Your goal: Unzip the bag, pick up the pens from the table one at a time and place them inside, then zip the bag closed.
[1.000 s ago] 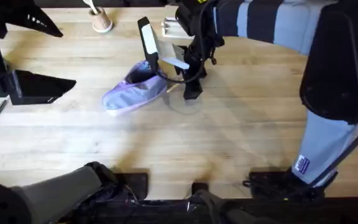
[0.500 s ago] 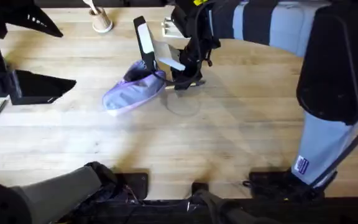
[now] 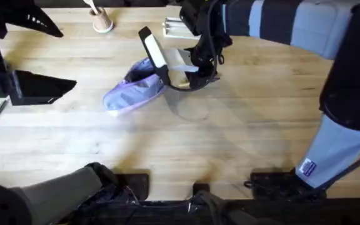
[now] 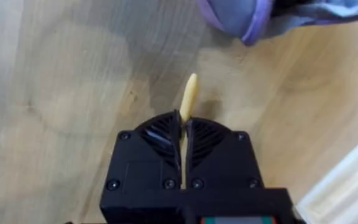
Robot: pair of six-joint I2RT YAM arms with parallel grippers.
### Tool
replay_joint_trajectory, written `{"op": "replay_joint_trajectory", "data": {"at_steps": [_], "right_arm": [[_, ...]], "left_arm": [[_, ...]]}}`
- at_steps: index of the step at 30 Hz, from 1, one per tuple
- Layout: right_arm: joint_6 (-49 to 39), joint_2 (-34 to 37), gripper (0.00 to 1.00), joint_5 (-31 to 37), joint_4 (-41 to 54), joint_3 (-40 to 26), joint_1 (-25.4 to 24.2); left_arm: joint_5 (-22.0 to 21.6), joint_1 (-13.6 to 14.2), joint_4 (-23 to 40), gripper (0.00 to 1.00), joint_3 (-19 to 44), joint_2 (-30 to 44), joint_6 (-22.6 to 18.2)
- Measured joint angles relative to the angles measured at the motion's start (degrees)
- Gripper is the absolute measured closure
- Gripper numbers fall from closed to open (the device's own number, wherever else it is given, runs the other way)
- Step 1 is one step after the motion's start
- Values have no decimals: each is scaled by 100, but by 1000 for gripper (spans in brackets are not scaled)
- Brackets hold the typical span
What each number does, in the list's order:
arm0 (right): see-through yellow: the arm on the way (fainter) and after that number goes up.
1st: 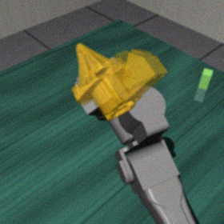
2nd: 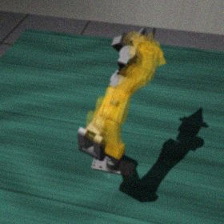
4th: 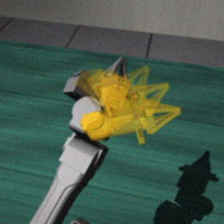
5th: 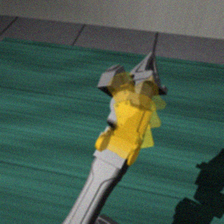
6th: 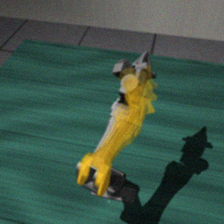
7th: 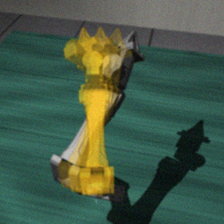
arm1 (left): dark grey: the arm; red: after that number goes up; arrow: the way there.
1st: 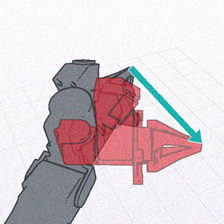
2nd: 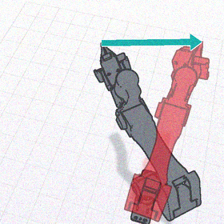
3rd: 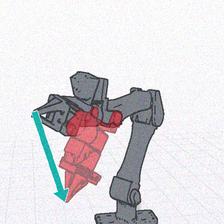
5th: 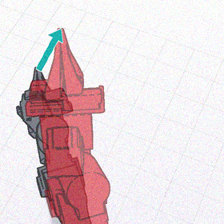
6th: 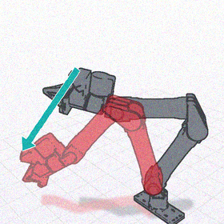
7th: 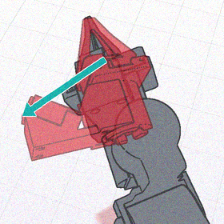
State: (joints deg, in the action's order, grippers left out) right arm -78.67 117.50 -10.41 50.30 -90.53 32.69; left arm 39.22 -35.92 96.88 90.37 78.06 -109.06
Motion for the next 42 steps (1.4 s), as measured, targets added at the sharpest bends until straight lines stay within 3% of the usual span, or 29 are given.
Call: {"op": "replay_joint_trajectory", "data": {"at_steps": [7,13,27,42], "right_arm": [[-390,-713,966,-29,-930,14,-55],[-487,-888,966,-314,-1809,-1,37],[-919,-760,966,-572,-1700,-1,706],[-1144,-334,967,-102,-2249,-1,1284]], "left_arm": [[0,0,0,7,0,0,0],[0,0,0,7,0,0,0],[0,0,0,7,0,0,0],[0,0,0,8,0,0,0]]}}
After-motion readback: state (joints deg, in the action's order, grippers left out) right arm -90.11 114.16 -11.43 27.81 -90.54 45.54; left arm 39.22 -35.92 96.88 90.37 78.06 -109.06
